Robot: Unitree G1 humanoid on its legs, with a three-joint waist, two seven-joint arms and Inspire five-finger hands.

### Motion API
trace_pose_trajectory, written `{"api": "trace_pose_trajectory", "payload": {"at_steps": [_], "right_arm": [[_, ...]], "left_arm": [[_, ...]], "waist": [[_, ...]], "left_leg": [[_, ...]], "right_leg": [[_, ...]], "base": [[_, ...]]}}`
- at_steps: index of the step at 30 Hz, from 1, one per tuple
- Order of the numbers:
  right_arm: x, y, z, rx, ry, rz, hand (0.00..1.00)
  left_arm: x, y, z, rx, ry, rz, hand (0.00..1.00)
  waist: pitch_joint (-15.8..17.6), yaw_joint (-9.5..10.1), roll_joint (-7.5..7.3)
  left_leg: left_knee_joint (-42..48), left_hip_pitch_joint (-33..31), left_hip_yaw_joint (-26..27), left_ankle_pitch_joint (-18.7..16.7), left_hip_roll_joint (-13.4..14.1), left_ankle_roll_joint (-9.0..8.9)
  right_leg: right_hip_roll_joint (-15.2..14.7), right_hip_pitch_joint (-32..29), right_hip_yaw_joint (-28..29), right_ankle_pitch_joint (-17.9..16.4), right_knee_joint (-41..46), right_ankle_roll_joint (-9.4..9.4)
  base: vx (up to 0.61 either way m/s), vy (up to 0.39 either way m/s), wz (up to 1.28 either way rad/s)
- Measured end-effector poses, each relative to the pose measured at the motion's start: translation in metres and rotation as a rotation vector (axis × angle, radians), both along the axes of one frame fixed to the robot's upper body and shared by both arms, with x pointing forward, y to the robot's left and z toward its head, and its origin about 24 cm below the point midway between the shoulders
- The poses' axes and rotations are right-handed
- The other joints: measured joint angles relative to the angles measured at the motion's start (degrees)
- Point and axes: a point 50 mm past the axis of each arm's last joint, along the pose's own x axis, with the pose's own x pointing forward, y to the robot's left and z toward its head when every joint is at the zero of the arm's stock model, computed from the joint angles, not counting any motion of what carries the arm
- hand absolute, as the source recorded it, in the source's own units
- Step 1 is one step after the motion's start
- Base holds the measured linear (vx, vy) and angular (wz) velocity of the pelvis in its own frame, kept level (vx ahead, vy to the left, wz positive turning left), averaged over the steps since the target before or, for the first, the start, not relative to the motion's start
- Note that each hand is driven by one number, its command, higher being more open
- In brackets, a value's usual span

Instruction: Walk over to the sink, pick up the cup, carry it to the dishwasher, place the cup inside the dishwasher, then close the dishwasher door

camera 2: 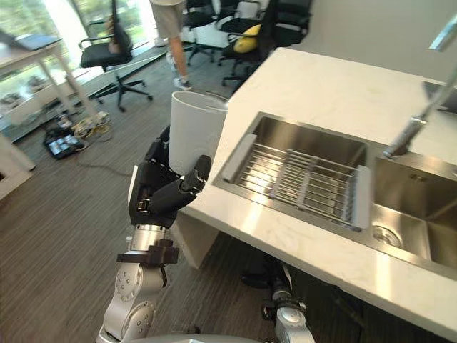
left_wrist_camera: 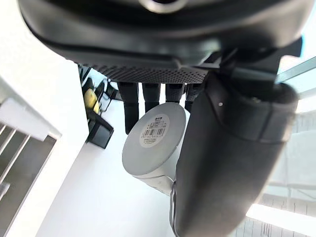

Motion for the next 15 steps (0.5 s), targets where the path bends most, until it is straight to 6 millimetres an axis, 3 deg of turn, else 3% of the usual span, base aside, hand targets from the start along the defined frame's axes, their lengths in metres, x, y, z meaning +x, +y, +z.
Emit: {"api": "trace_pose_trajectory", "payload": {"at_steps": [1,2,3,6,7,9,11,12,13,14,15], "right_arm": [[0.005,-0.001,0.004,-0.012,-0.021,-0.01,0.9],[0.008,-0.005,0.006,-0.029,-0.032,-0.023,0.9],[0.009,-0.009,0.007,-0.044,-0.039,-0.025,0.9],[0.017,-0.001,0.012,-0.023,-0.069,-0.021,0.9],[0.023,0.008,0.015,-0.002,-0.084,-0.009,0.9],[0.029,0.017,0.018,0.014,-0.099,0.016,0.9],[0.03,0.024,0.019,0.017,-0.103,0.042,0.9],[0.03,0.027,0.02,0.02,-0.108,0.057,0.9],[0.032,0.028,0.022,0.022,-0.118,0.065,0.9],[0.033,0.03,0.023,0.028,-0.127,0.07,0.9],[0.036,0.032,0.029,0.037,-0.158,0.076,0.9]], "left_arm": [[-0.001,0.0,0.004,-0.022,-0.013,-0.001,0.3],[-0.002,-0.002,0.005,-0.034,-0.018,-0.008,0.3],[-0.002,-0.006,0.005,-0.047,-0.015,-0.023,0.3],[-0.003,-0.008,0.006,-0.063,-0.019,-0.038,0.3],[-0.003,-0.009,0.005,-0.062,-0.018,-0.044,0.3],[-0.004,-0.013,0.005,-0.063,-0.014,-0.064,0.3],[-0.005,-0.02,0.005,-0.058,-0.013,-0.101,0.3],[-0.006,-0.025,0.006,-0.049,-0.018,-0.135,0.3],[-0.006,-0.027,0.007,-0.033,-0.029,-0.158,0.3],[-0.006,-0.028,0.007,-0.029,-0.034,-0.168,0.3],[-0.003,-0.028,0.009,-0.025,-0.044,-0.168,0.3]], "waist": [[0.2,-0.1,-0.22],[0.1,-0.21,0.45],[0.0,-0.24,1.64],[0.2,-0.51,0.87],[0.7,-0.57,0.21],[1.2,-0.93,-0.46],[1.5,-1.38,-0.98],[1.6,-1.88,-1.0],[1.9,-3.38,-0.87],[1.9,-4.0,-0.98],[2.0,-3.92,-1.5]], "left_leg": [[0.0,-0.1,13.2,-1.6,2.9,1.67],[2.5,-0.8,19.3,-1.8,5.0,2.14],[2.9,-0.8,20.4,0.9,5.5,1.48],[1.6,-0.8,18.8,0.4,1.7,3.02],[3.0,-1.1,18.5,-0.7,0.1,4.07],[5.3,-1.4,17.1,-2.3,-1.3,4.66],[6.6,-1.3,15.1,-3.2,-2.7,5.34],[6.1,-0.7,12.3,-3.6,-3.8,6.34],[4.9,-0.3,8.4,-3.0,-4.4,7.04],[4.0,-0.2,6.7,-2.6,-4.8,6.98],[2.1,0.6,3.9,-1.8,-5.9,6.83]], "right_leg": [[-1.6,1.2,-5.0,0.1,-0.1,0.33],[-2.3,1.8,-7.0,0.0,0.5,1.03],[-2.8,2.4,-8.1,-0.6,1.7,2.0],[-6.8,1.8,-8.9,-2.7,5.5,2.04],[-10.2,0.6,-8.8,-5.0,10.8,1.3],[-13.4,0.1,-8.1,-5.8,16.5,-0.07],[-15.3,-1.4,-3.6,-4.5,23.0,-2.63],[-15.5,-3.9,3.7,-2.0,29.2,-6.5],[-12.5,-6.7,12.8,-4.2,33.3,-5.66],[-9.8,-7.5,17.0,-6.9,33.1,-4.93],[-4.5,-9.6,24.8,-11.6,31.9,-4.71]], "base": [[-0.12,0.105,1.75],[-0.07,0.118,1.56],[-0.02,0.116,0.8],[-0.01,0.216,0.53],[0.02,0.201,0.32],[0.04,0.15,0.45],[0.07,0.151,0.76],[0.13,0.179,1.25],[0.12,0.141,1.41],[0.15,0.05,1.52],[0.11,0.003,1.06]]}}
